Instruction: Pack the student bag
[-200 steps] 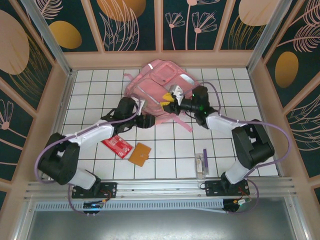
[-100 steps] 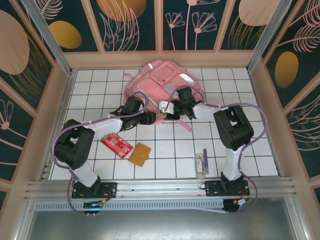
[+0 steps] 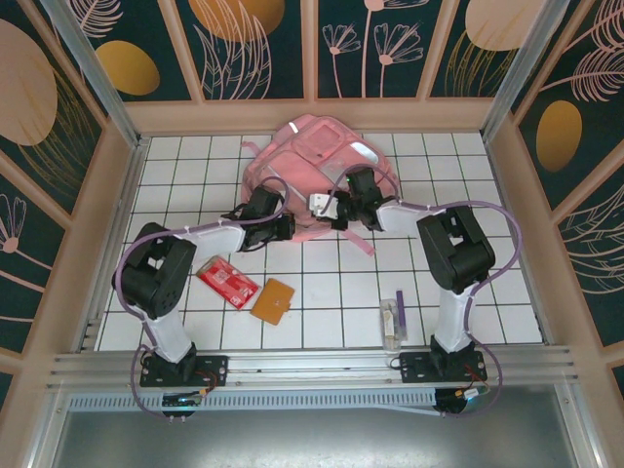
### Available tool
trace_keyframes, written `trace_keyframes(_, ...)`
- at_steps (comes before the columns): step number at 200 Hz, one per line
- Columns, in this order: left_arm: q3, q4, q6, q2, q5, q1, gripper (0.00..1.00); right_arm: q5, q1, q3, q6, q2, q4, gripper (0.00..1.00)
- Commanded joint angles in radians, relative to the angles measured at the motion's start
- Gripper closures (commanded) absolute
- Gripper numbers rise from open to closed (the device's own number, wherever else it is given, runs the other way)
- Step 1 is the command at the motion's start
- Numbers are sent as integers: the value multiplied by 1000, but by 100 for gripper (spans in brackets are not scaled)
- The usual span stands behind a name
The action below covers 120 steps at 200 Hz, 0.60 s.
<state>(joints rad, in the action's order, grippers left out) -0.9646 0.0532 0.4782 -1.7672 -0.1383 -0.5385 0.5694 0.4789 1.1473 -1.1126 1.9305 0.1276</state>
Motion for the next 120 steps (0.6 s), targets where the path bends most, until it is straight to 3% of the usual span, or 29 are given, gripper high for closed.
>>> trace_keyframes(1,33,36,-1,128,-68,1,100,106,-50,-10,50,-70,11,100)
trace_keyframes(43,110,153,-50,278,-236,34,100,141,-60,-21,76,-110,26,100)
trace_keyframes(88,148,209,-70,283,-347,55,100,147,-61,-30,53,-133,4,100)
trace_keyframes(97,150,218,-73,278,-376,55,100,152,-59,-26,53,-134,-9,71)
trace_keyframes(101,151,223,-74,275,-388,56,100,160,-58,-27,55,-137,-12,63)
trace_keyframes(120,156,249,-69,267,-423,55,100,223,-50,-14,55,-148,-58,53)
